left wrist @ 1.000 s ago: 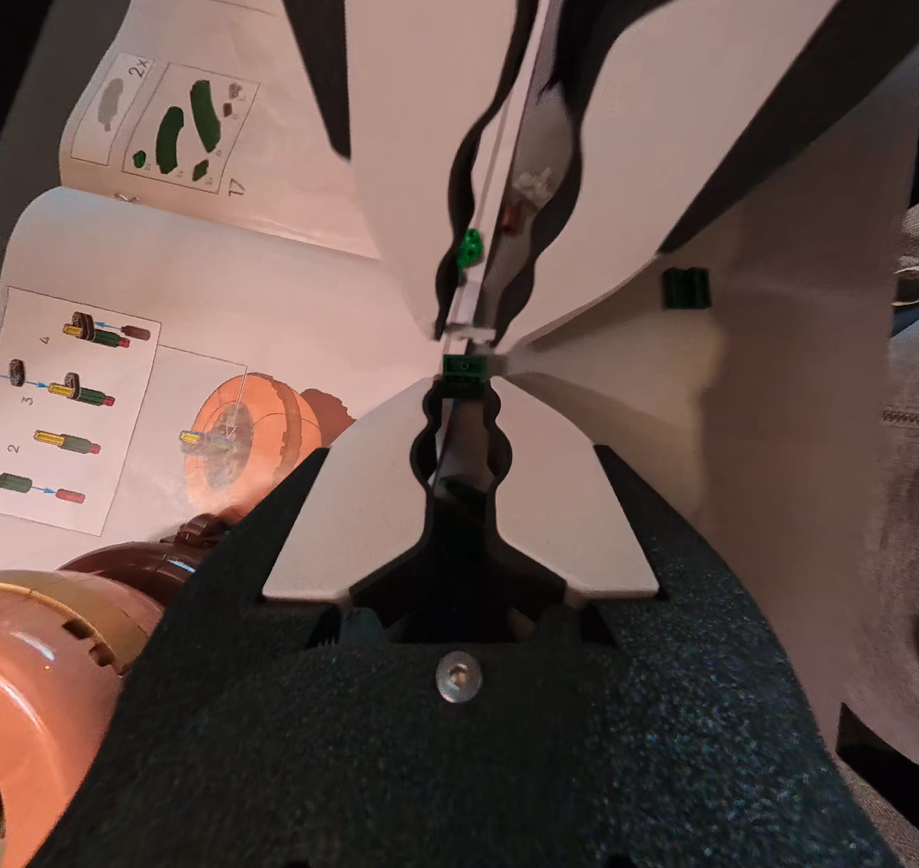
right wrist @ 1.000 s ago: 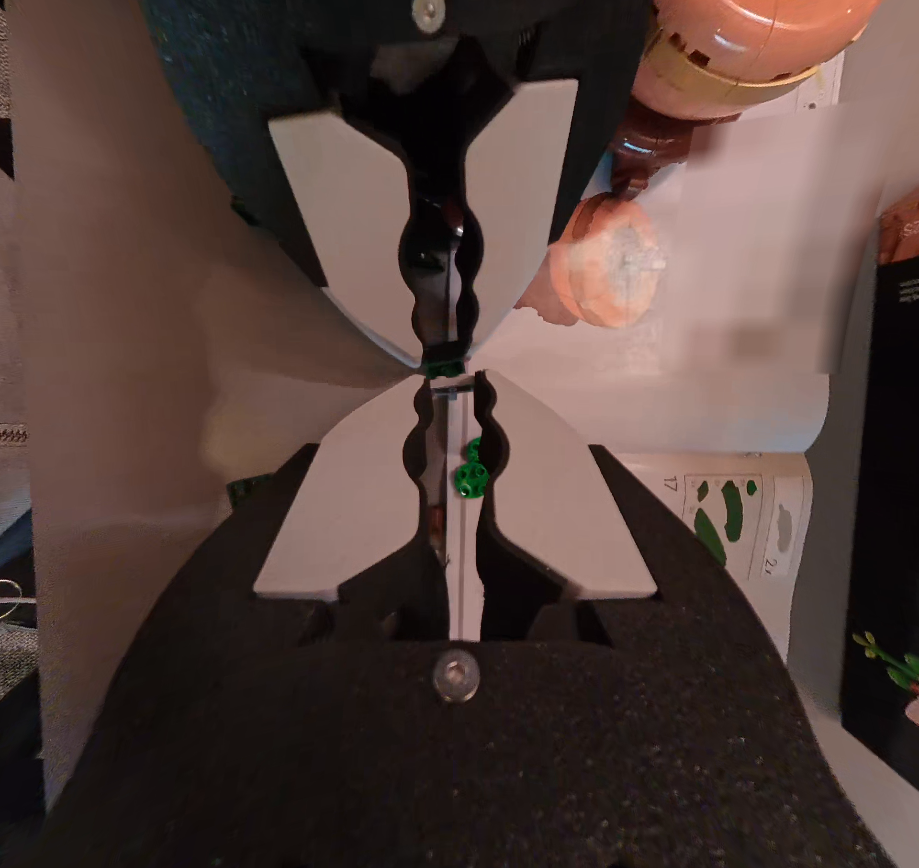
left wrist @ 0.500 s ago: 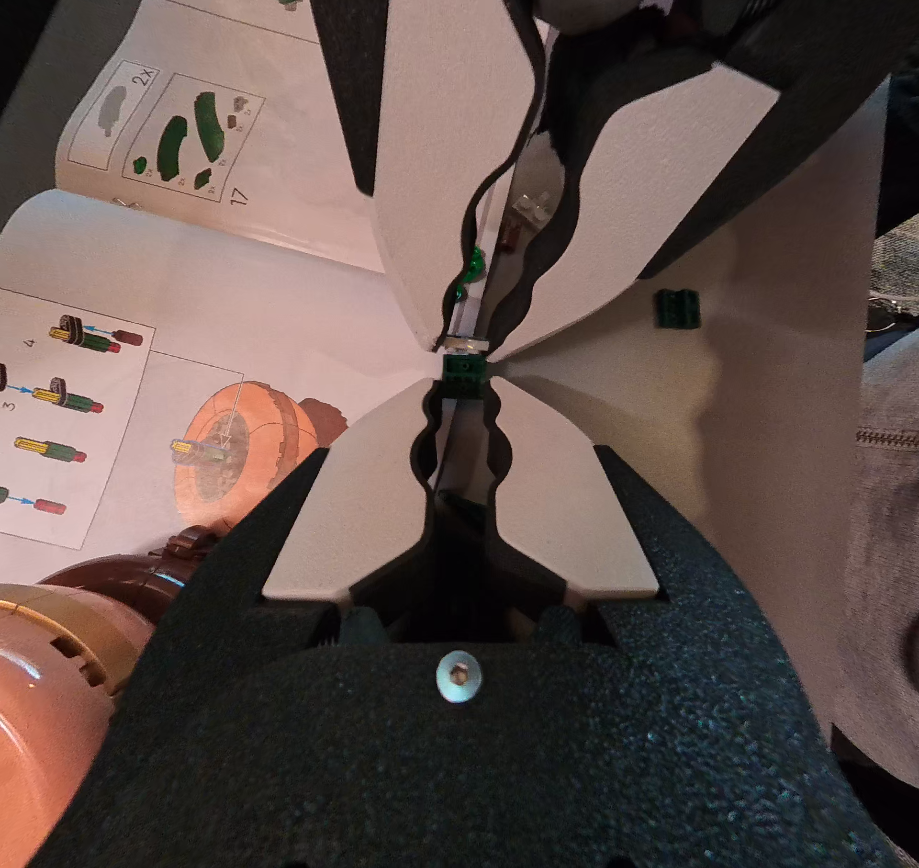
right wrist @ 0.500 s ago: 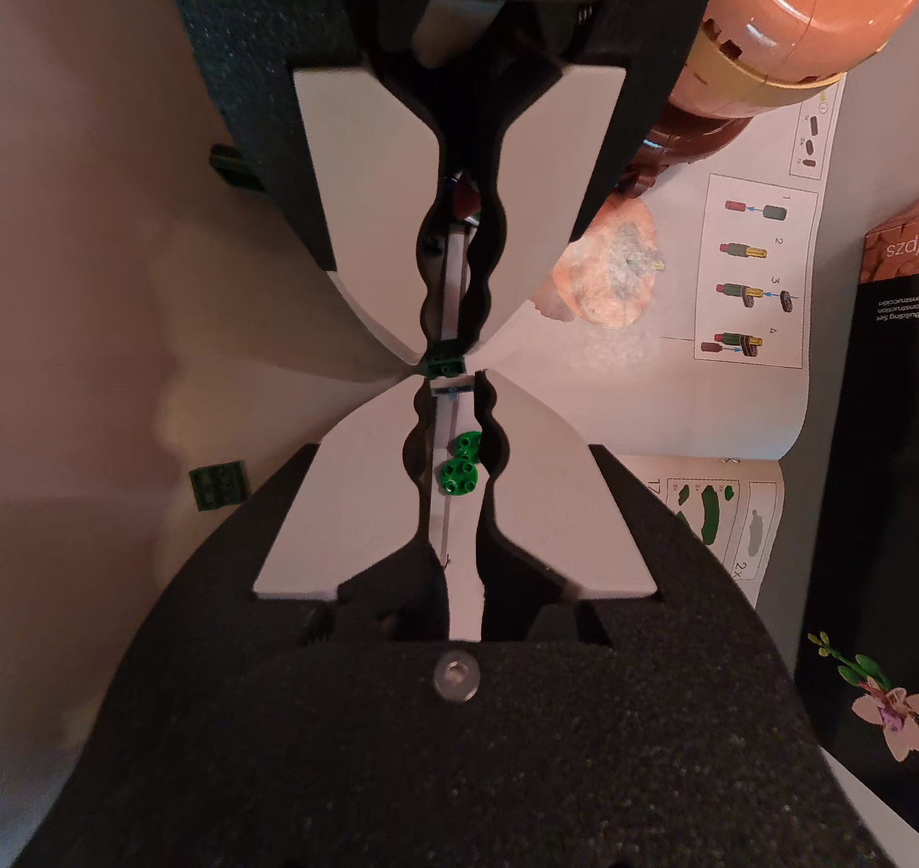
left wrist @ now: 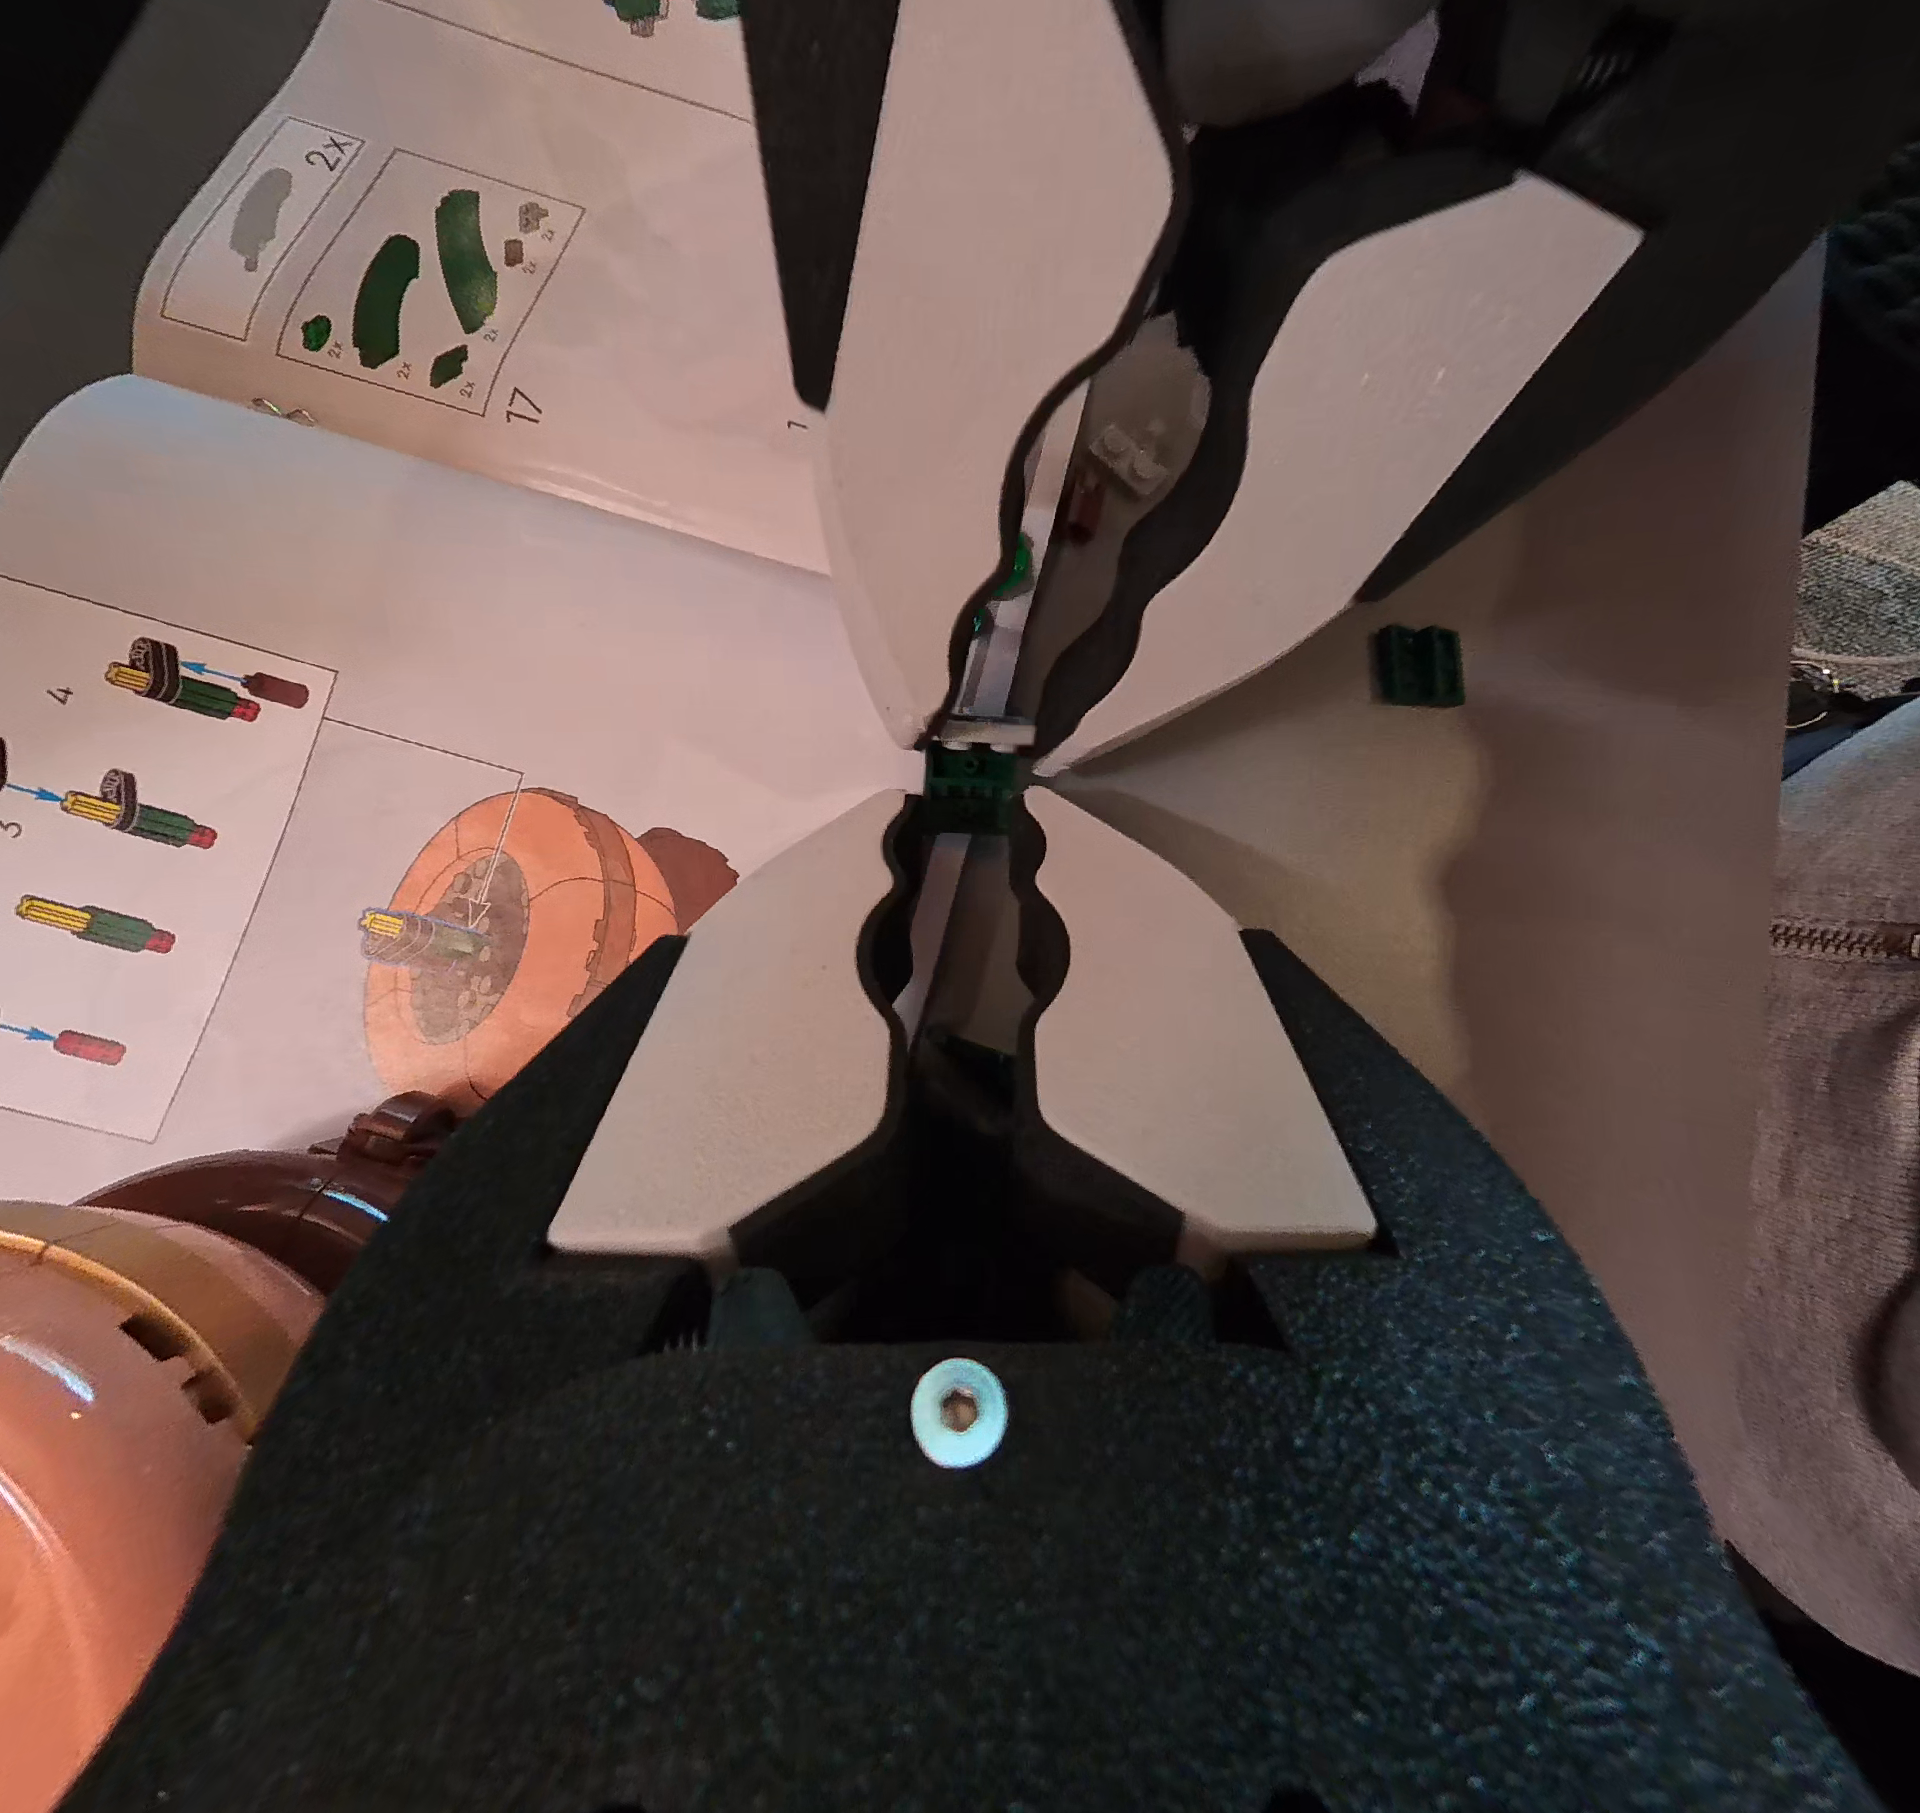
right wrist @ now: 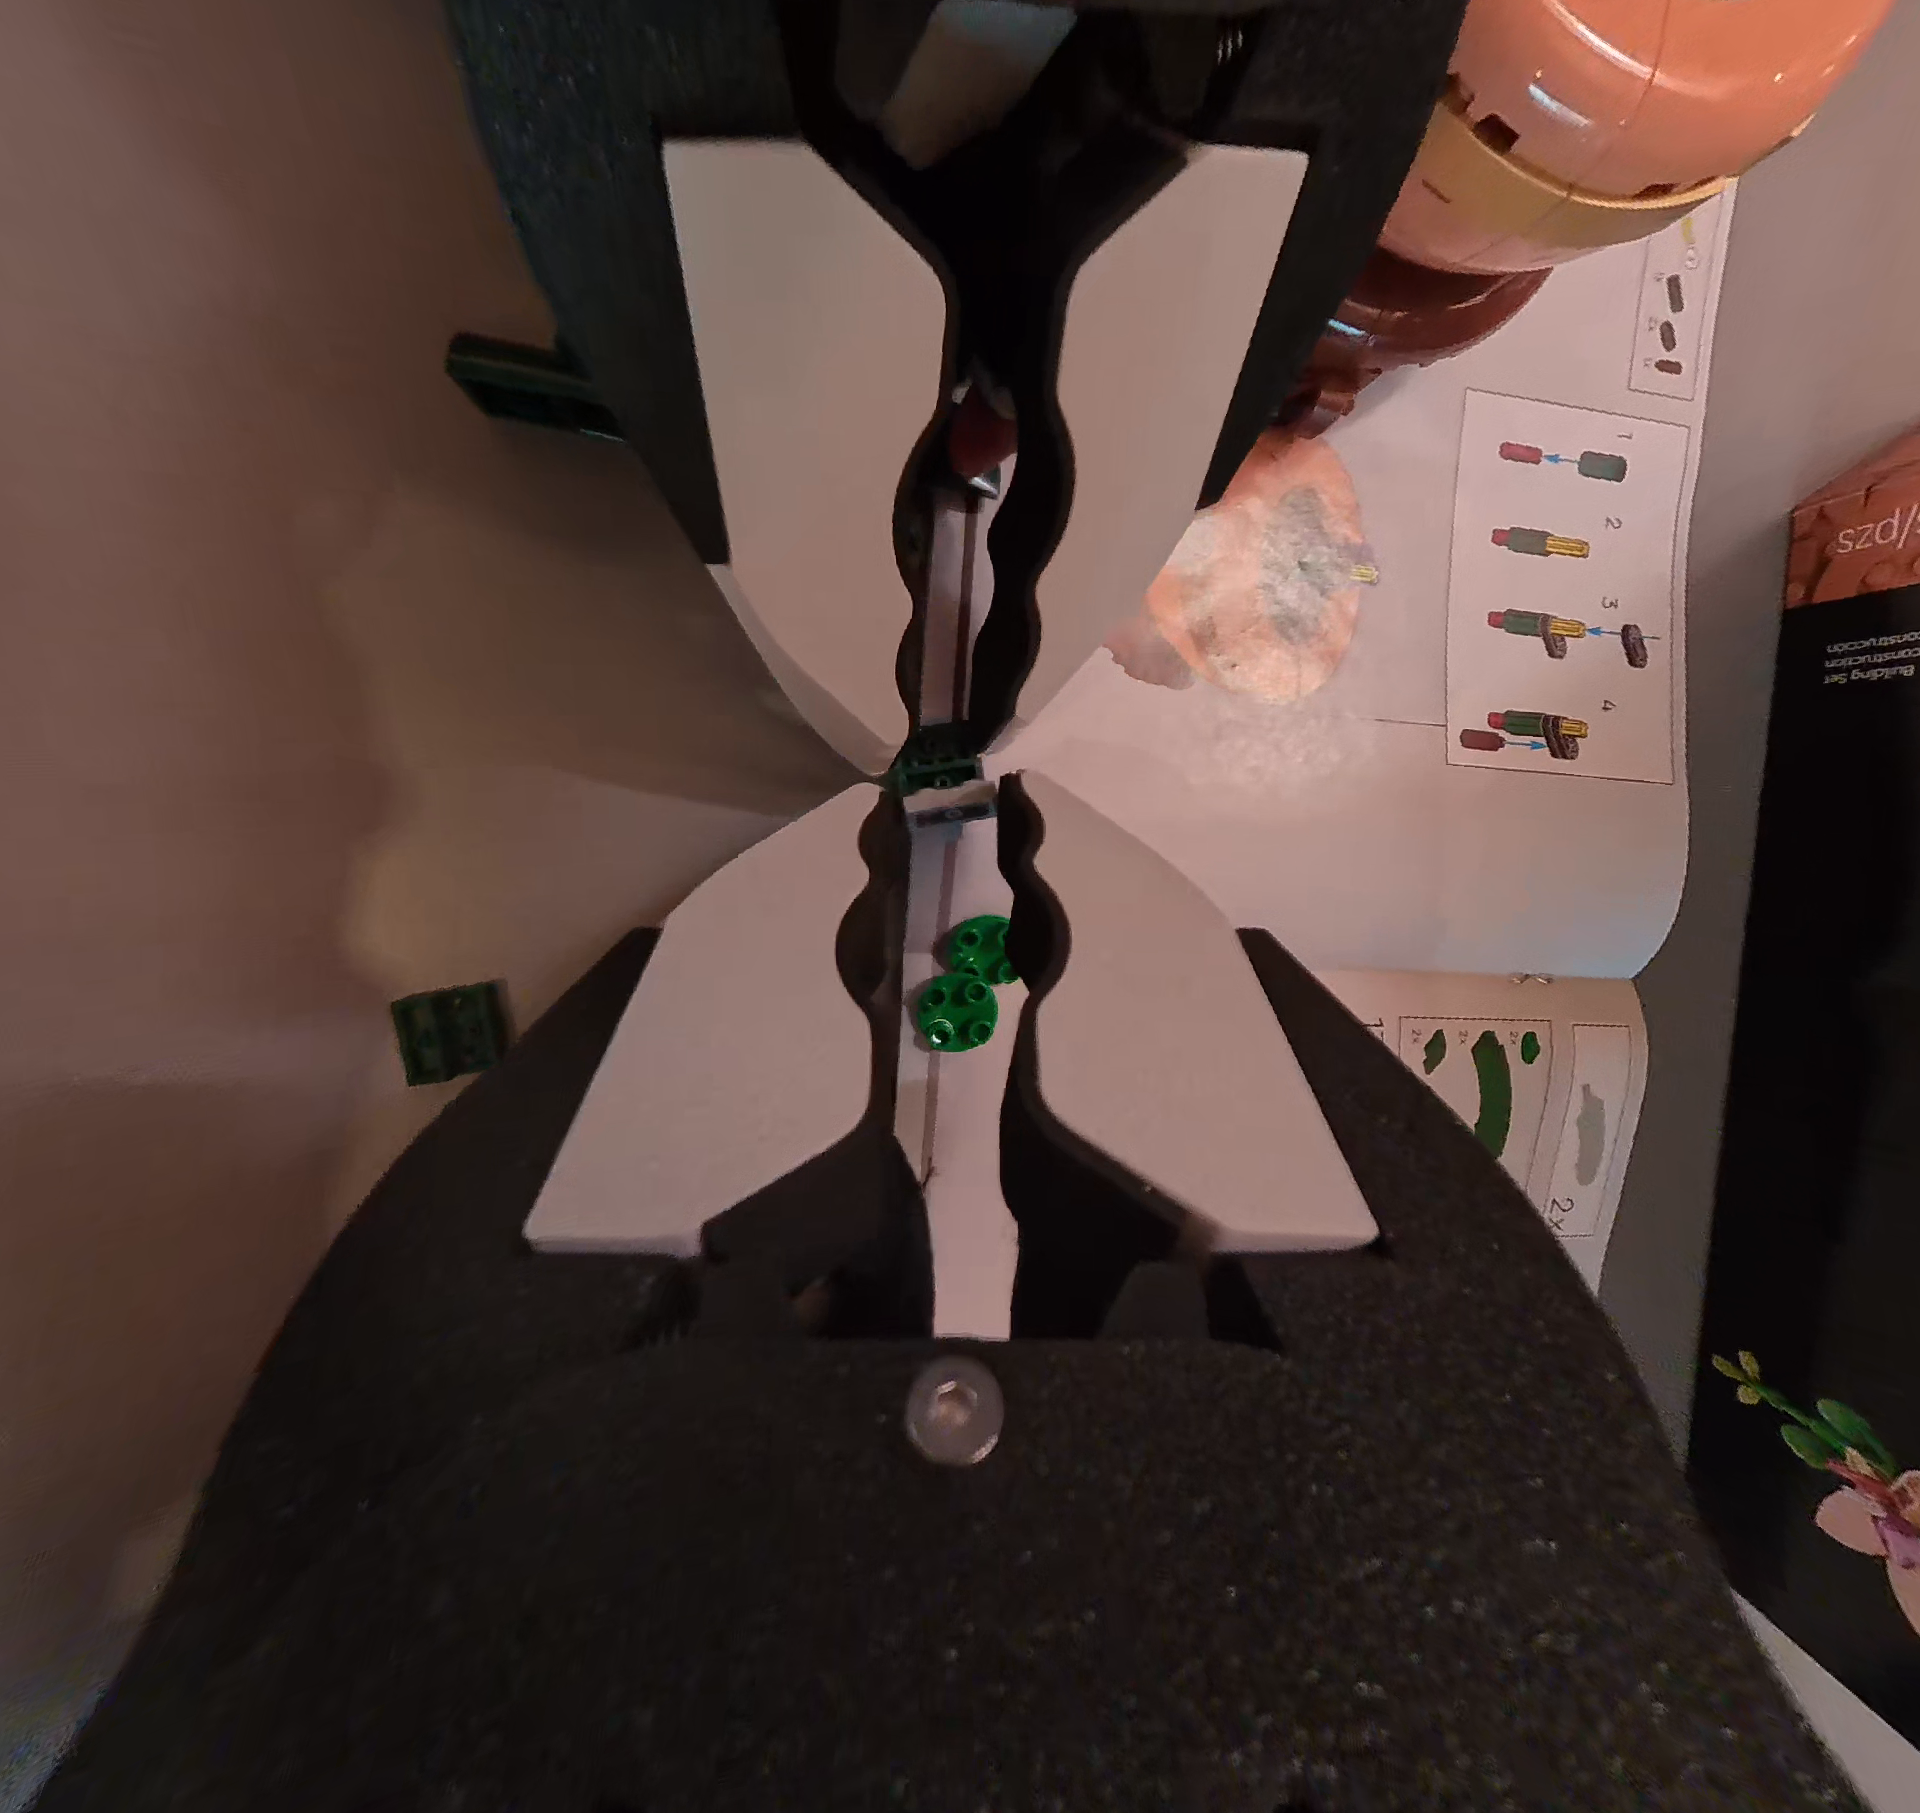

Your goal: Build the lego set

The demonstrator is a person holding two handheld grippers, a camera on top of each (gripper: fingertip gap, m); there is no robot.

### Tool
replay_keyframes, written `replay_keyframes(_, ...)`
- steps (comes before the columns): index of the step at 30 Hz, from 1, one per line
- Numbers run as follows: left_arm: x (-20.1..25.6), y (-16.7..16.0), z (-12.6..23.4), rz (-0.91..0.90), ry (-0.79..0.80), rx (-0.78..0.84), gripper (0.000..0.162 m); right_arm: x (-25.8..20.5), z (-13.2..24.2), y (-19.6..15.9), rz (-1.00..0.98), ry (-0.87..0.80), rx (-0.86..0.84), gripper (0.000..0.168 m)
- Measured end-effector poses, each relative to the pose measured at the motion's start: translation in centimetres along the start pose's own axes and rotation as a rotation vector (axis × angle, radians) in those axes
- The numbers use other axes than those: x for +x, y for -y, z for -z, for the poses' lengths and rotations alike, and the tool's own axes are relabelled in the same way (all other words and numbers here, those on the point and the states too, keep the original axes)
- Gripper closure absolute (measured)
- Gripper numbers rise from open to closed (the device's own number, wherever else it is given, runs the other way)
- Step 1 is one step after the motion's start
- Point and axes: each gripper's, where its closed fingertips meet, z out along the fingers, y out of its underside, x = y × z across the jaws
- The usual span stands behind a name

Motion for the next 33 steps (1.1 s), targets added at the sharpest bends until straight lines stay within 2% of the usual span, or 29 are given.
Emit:
replay_keyframes(11, 0.3, 0.1, 0.0, 0.005, -0.025, 0.011, 0.147, -0.2, 0.1, 0.2, -0.001, 0.017, 0.006, 0.15)
replay_keyframes(18, 0.1, 0.1, 0.0, 0.007, -0.02, 0.015, 0.147, -0.6, 1.3, 0.8, -0.057, 0.028, 0.082, 0.141)
replay_keyframes(21, 0.0, 0.5, 0.4, -0.004, -0.004, 0.041, 0.147, 0.6, 3.2, 1.1, -0.343, -0.006, 0.266, 0.139)
replay_keyframes(24, 0.2, 1.4, 1.4, -0.028, 0.02, 0.086, 0.147, 1.3, 5.9, 1.2, -0.778, 0.07, 0.569, 0.139)
replay_keyframes(27, 1.1, 2.4, 2.5, -0.061, 0.0, 0.115, 0.147, 1.0, 7.1, 0.6, -1.125, 0.205, 0.78, 0.139)
replay_keyframes(29, 1.8, 2.7, 3.1, -0.097, -0.026, 0.107, 0.147, 0.3, 7.2, 1.0, -1.289, 0.318, 0.881, 0.141)
replay_keyframes(31, 2.4, 3.1, 3.6, -0.138, -0.048, 0.099, 0.147, -0.9, 7.1, 1.7, -1.395, 0.448, 0.926, 0.126)
replay_keyframes(33, 2.9, 3.5, 4.0, -0.179, -0.063, 0.089, 0.147, -1.8, 7.2, 2.4, -1.454, 0.523, 0.956, 0.125)
